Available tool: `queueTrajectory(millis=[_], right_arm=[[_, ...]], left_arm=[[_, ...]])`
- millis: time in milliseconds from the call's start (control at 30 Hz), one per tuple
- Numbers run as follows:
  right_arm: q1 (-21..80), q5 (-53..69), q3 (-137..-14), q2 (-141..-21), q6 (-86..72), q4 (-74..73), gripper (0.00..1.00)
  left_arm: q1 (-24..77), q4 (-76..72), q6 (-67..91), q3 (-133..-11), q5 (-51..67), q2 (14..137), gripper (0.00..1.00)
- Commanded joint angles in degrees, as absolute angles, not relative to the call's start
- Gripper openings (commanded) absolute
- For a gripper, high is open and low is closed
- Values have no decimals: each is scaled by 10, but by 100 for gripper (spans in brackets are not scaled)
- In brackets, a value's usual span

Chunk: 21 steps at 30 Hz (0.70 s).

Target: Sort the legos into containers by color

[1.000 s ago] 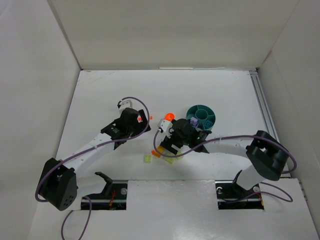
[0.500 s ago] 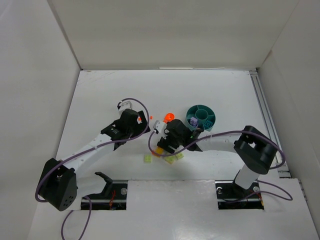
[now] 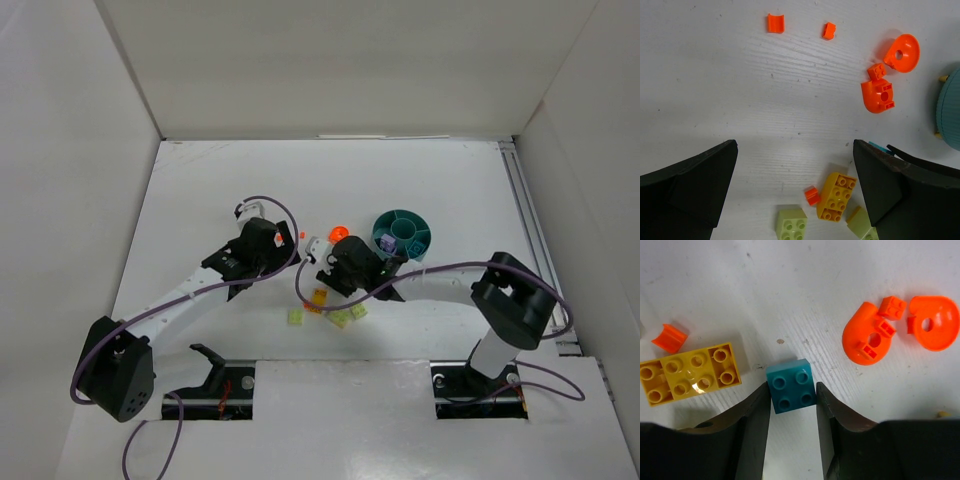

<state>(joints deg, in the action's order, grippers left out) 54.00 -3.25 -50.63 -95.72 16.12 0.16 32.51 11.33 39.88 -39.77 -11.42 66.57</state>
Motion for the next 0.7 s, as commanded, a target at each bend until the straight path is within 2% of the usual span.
queueTrajectory(millis=[0,200,433,667], right_arm=[[544,-39,-522,-904,156,15,34],[523,-14,-495,-817,156,15,32],[410,-17,-442,-667,156,-47,31],[293,-53,-417,-541,151,-154,35]], left_arm=[[325,96,393,-393,-114,649,100],[325,91,382,-393,-109,654,100],[325,68,352,-388,-70,654,100],[349,43,330,-388,-48,664,100]])
